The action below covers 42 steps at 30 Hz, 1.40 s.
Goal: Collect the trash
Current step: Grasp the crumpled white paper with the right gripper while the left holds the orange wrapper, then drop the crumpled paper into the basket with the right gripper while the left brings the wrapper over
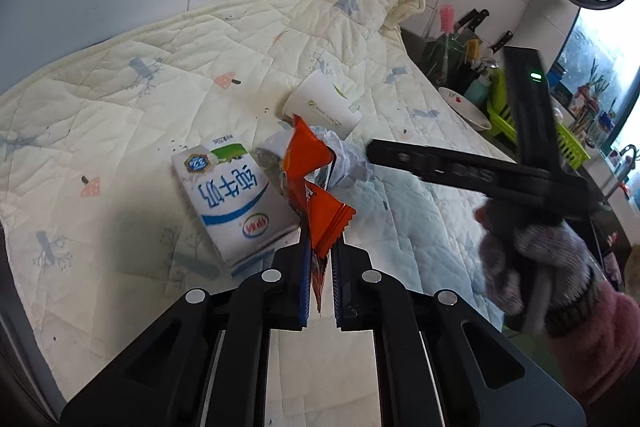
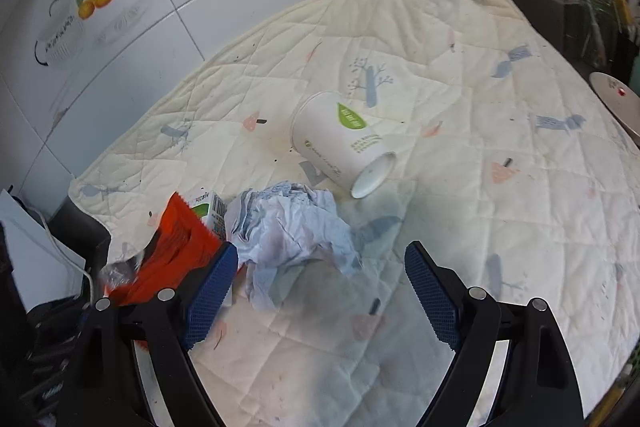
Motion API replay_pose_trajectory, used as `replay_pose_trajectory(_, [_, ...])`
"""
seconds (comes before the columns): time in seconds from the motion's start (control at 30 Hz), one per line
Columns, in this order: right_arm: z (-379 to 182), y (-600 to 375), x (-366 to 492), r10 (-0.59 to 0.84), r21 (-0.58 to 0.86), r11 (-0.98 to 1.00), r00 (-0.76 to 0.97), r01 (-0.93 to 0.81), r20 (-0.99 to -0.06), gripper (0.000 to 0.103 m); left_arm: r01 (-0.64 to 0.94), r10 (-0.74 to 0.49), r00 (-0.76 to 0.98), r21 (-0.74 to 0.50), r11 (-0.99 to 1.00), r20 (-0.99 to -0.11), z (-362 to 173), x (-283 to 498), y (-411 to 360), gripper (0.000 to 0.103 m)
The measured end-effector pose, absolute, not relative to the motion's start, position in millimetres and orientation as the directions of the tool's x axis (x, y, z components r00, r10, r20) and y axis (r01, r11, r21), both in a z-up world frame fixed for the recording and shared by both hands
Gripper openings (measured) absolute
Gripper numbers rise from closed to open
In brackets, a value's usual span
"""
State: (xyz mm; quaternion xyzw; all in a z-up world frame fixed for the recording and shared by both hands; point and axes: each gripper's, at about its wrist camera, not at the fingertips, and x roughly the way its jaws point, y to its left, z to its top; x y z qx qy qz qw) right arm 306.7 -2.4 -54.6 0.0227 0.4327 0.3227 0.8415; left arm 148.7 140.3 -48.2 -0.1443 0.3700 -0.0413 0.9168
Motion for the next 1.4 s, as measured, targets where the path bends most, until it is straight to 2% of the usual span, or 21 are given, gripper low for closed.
replay_pose_trajectory(0.5, [-87.7, 54.4, 331.5, 0.542, 0.299, 0.779, 0.353, -0.551, -0.762, 0.082, -0.042, -0.191, 0.76, -0.339, 0.94, -0.622, -32.7, 108.3, 160.4, 0.007])
replay_pose_trajectory(0.53, [-89.5, 55.1, 332.2, 0.54, 0.297, 0.781, 0.357, -0.549, -0.762, 0.081, -0.045, -0.191, 0.761, -0.344, 0.938, -0.62, -32.5, 106.8, 162.0, 0.007])
replay_pose_trajectory(0.7, [-92.5, 55.8, 325.1, 0.548, 0.284, 0.769, 0.362, -0.573, -0.754, 0.054, -0.054, -0.188, 0.767, -0.355, 0.933, -0.613, -32.0, 102.5, 167.3, 0.007])
replay_pose_trajectory(0.77, [-89.7, 50.7, 320.0, 0.559, 0.291, 0.764, 0.365, -0.575, -0.745, 0.046, -0.057, -0.189, 0.769, -0.36, 0.931, -0.611, -31.5, 101.5, 167.5, 0.007])
replay_pose_trajectory(0.87, [-81.3, 38.4, 310.1, 0.571, 0.295, 0.764, 0.39, -0.573, -0.722, 0.039, -0.049, -0.195, 0.773, -0.364, 0.93, -0.603, -29.2, 99.3, 164.1, 0.007])
replay_pose_trajectory(1.2, [-47.9, -36.3, 265.5, 0.583, 0.306, 0.79, 0.495, -0.532, -0.644, 0.034, 0.025, -0.251, 0.78, -0.372, 0.928, -0.573, -13.5, 96.6, 133.0, 0.007])
replay_pose_trajectory(1.4, [-37.2, -99.9, 230.7, 0.542, 0.308, 0.833, 0.571, -0.459, -0.616, 0.034, 0.111, -0.325, 0.764, -0.383, 0.917, -0.557, -6.2, 99.2, 97.0, 0.007])
